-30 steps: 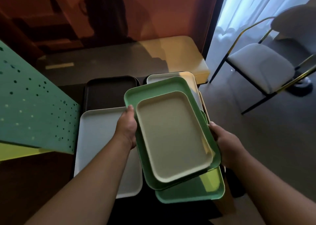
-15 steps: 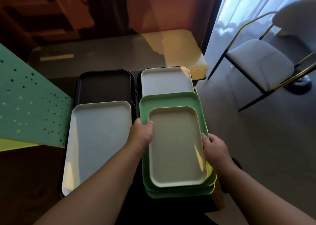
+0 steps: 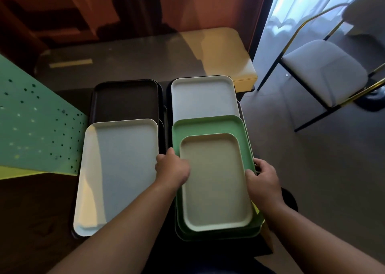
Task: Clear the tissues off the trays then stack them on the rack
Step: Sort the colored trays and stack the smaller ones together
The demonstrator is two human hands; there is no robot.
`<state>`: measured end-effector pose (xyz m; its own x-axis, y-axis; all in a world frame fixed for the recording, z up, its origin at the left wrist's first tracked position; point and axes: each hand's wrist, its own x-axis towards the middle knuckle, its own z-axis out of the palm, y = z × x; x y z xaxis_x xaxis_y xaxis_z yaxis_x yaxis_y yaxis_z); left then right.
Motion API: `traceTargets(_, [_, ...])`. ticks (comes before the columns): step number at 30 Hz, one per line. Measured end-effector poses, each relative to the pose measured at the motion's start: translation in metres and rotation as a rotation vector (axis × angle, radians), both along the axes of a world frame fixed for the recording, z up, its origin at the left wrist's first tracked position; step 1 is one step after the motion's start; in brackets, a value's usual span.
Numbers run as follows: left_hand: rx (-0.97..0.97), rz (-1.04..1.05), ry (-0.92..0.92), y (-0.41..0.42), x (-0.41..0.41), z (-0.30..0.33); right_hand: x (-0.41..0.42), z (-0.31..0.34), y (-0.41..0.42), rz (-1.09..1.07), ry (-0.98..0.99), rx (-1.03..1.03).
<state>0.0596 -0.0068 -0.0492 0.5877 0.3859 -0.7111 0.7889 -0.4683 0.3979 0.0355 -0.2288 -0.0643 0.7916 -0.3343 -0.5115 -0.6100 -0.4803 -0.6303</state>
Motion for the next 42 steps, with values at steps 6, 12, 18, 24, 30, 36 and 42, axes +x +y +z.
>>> traceTargets(6, [-0.039, 0.049, 0.026, -0.01, -0.002, 0.003, 0.0, 0.001, -0.004, -0.027, 0.107, 0.107])
traceTargets(12, [-0.064, 0.112, -0.047, -0.005, 0.006, 0.014, 0.012, 0.031, -0.002, -0.031, 0.029, 0.186])
traceTargets(18, [-0.11, 0.23, -0.169, 0.013, 0.067, 0.021, 0.081, 0.039, 0.013, -0.003, -0.081, 0.215])
traceTargets(24, [-0.126, 0.218, -0.269, 0.02, 0.118, 0.012, 0.141, 0.027, 0.025, 0.012, -0.03, 0.214])
traceTargets(30, [-0.054, 0.146, -0.265, 0.019, 0.128, 0.005, 0.16, 0.012, 0.031, 0.063, -0.013, 0.152])
traceTargets(36, [-0.016, 0.059, -0.21, 0.019, 0.125, -0.009, 0.166, -0.014, 0.034, 0.017, -0.001, 0.052])
traceTargets(42, [-0.164, 0.129, -0.186, 0.017, 0.122, -0.009, 0.173, -0.024, 0.028, 0.012, 0.048, 0.089])
